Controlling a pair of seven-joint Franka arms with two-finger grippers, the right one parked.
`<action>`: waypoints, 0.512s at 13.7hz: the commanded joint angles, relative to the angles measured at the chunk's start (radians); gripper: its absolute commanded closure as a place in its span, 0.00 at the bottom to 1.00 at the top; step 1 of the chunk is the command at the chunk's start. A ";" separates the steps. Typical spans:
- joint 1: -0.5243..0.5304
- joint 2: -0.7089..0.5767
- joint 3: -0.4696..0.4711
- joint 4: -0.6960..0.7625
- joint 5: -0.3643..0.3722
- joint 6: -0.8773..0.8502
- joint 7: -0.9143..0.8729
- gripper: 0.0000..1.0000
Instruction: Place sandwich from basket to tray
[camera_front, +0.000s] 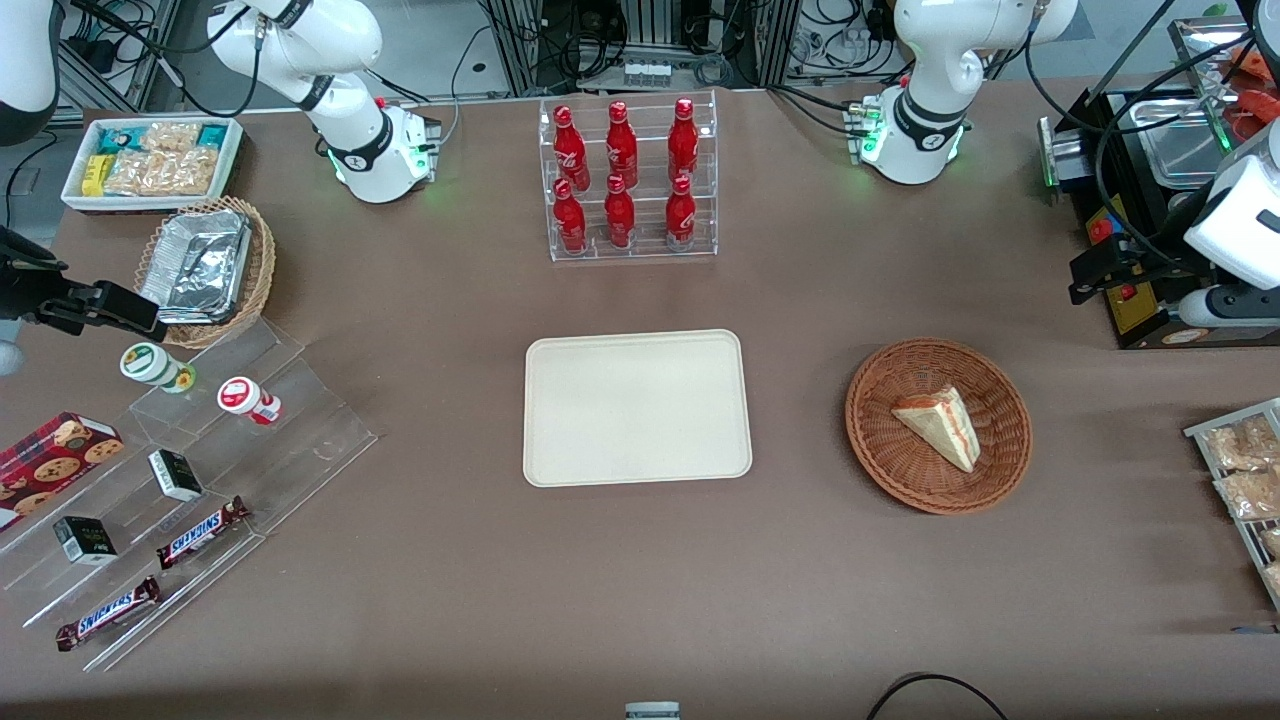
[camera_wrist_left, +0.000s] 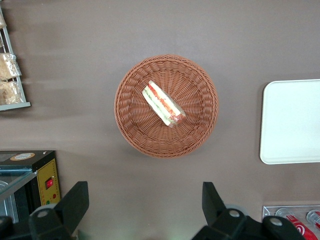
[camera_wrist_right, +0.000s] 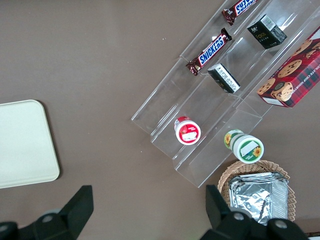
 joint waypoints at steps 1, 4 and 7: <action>-0.007 0.004 0.002 0.022 0.001 -0.037 -0.016 0.00; -0.001 0.018 -0.001 0.020 0.002 -0.028 -0.021 0.00; -0.006 0.087 -0.001 0.000 0.001 0.015 -0.046 0.00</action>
